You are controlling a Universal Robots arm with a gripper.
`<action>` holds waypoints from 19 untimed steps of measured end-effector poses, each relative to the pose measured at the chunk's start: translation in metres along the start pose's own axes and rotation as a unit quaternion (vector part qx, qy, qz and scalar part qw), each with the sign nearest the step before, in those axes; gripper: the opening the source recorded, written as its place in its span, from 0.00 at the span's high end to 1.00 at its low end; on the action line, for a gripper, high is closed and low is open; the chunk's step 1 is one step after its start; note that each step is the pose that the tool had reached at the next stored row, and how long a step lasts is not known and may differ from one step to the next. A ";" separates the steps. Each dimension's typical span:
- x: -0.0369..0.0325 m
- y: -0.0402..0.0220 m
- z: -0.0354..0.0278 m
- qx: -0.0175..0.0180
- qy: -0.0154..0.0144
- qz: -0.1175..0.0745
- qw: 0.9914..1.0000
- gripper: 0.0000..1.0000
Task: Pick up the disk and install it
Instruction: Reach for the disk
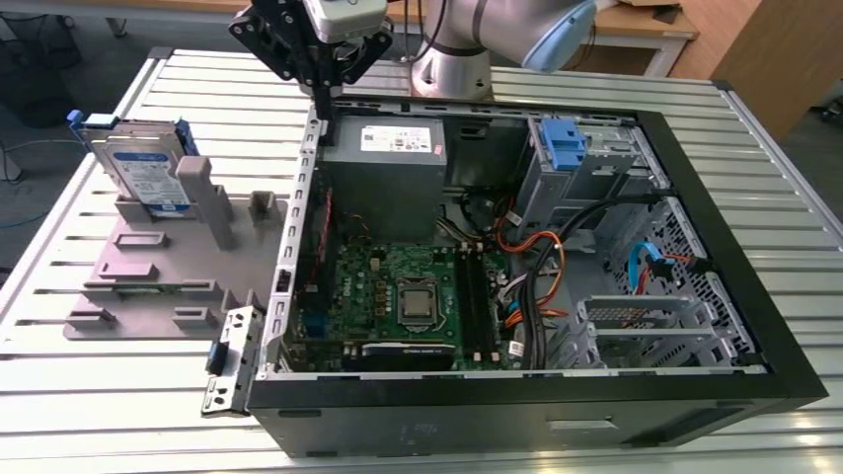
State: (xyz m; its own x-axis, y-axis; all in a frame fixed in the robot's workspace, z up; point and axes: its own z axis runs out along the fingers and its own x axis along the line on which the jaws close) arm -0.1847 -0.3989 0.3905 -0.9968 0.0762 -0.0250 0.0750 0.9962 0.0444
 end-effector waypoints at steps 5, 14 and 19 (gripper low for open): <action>0.0015 -0.0002 0.0000 0.000 0.000 0.000 1.000 0.89; 0.0191 -0.0015 0.0009 0.000 0.000 0.000 1.000 0.89; 0.0331 -0.0025 0.0020 0.000 -0.001 0.001 1.000 0.89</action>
State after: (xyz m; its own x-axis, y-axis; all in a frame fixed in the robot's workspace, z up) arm -0.2178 -0.3988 0.3876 -0.9967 0.0773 -0.0261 0.0761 0.9961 0.0446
